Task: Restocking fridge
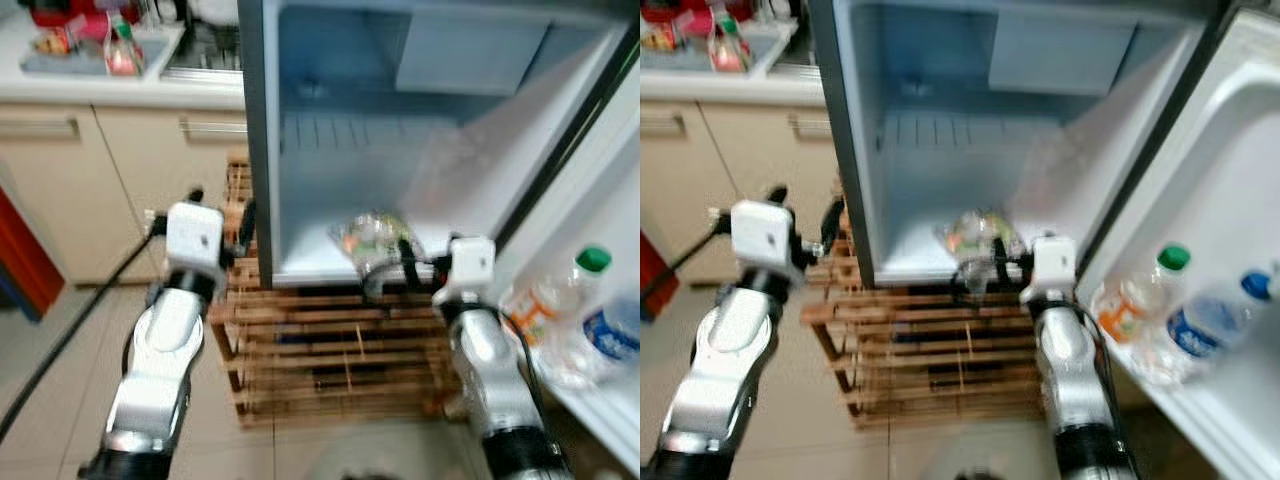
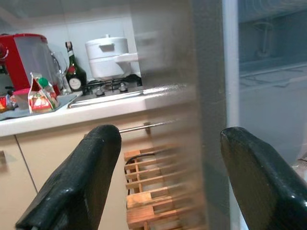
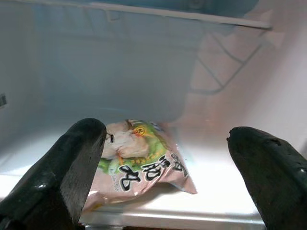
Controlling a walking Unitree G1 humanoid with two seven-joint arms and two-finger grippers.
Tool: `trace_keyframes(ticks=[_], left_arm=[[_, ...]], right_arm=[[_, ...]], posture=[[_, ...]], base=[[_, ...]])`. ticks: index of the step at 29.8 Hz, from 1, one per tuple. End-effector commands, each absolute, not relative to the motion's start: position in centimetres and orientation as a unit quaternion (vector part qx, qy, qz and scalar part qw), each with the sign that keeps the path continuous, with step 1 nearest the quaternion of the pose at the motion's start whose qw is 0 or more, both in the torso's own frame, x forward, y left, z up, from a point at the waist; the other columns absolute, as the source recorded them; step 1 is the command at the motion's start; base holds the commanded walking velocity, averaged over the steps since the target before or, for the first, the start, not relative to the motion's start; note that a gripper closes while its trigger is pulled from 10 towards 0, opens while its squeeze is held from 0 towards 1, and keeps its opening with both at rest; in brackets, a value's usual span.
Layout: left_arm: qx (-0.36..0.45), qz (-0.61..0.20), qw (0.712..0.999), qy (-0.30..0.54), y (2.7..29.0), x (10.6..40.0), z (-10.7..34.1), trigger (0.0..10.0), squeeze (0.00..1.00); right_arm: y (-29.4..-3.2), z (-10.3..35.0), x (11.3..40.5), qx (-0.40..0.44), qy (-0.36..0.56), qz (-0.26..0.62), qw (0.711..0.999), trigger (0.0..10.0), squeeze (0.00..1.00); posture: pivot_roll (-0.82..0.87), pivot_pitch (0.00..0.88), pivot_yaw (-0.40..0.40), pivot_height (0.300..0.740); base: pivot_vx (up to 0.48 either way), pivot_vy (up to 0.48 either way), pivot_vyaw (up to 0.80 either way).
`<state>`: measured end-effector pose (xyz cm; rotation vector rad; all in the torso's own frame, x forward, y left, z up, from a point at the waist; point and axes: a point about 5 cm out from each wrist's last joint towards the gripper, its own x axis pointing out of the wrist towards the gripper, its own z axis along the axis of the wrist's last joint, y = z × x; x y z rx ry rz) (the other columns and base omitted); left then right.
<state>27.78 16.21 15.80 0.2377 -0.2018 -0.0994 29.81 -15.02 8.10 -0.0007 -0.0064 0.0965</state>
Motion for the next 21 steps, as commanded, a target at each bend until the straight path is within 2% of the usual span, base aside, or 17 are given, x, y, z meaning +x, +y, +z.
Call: trace_keyframes(ticks=[1, 21], left_arm=[[0.114, -0.058, 0.987, -0.093, 16.06, 27.83, 15.54, 10.0, 0.0], [0.114, -0.084, 0.987, -0.081, 15.29, 28.31, 15.05, 10.0, 0.0]], right_arm=[[-14.81, 8.06, 29.89, -0.005, 0.001, 0.045, 0.999, 10.0, 0.0], [-13.85, 7.55, 29.93, -0.002, 0.01, 0.053, 0.999, 10.0, 0.0]], posture=[[-0.03, 0.0, -0.037, 0.721], [-0.03, 0.0, -0.04, 0.619]], base=[[0.0, 0.0, 0.0], [0.0, 0.0, 0.0]])
